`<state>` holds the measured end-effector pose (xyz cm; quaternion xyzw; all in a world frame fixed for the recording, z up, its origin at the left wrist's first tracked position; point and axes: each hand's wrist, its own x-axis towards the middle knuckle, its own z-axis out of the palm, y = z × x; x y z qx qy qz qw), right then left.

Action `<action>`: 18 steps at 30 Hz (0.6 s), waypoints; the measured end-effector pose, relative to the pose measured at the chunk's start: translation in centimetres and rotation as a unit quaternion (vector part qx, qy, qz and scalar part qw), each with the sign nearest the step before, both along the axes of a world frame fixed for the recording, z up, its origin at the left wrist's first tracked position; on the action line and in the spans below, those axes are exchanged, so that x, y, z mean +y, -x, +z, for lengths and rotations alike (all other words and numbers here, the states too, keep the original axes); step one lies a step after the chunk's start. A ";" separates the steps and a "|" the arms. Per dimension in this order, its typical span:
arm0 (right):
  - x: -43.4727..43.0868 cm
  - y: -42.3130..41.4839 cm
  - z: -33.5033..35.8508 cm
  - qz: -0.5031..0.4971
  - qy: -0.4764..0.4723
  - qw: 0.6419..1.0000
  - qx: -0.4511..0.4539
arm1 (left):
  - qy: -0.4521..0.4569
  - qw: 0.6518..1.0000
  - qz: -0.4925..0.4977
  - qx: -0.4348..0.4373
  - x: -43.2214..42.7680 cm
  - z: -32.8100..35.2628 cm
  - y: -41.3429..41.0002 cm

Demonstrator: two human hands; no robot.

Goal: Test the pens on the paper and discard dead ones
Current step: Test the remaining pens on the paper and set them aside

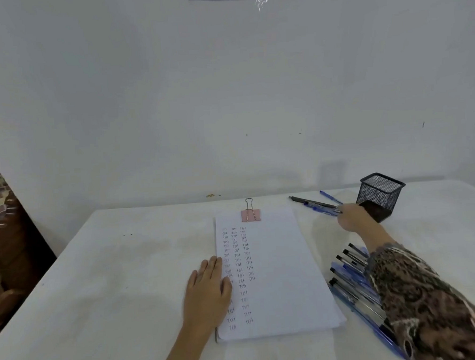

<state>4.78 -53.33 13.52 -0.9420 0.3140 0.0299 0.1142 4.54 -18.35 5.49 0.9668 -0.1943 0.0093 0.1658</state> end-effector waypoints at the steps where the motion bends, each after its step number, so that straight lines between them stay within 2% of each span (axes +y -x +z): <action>1: -0.5 -0.6 -1.0 0.024 0.004 0.999 0.024 | 0.003 1.000 0.002 0.003 0.0 0.1 0.1; 5: -1.9 -0.9 -3.7 0.040 0.075 0.996 0.020 | -0.008 1.000 -0.003 -0.001 0.1 -0.1 0.0; 8: -1.0 -0.6 -3.3 0.028 0.087 0.996 0.000 | -0.014 1.000 -0.003 -0.006 0.0 -0.2 -0.1; 12: -1.2 -1.0 -3.5 0.057 0.179 0.982 0.028 | -0.015 1.000 0.000 -0.003 0.0 -0.1 0.0; 18: -0.6 -1.1 -3.7 0.110 0.187 0.976 0.026 | 0.006 1.000 0.001 -0.009 0.1 -0.1 0.0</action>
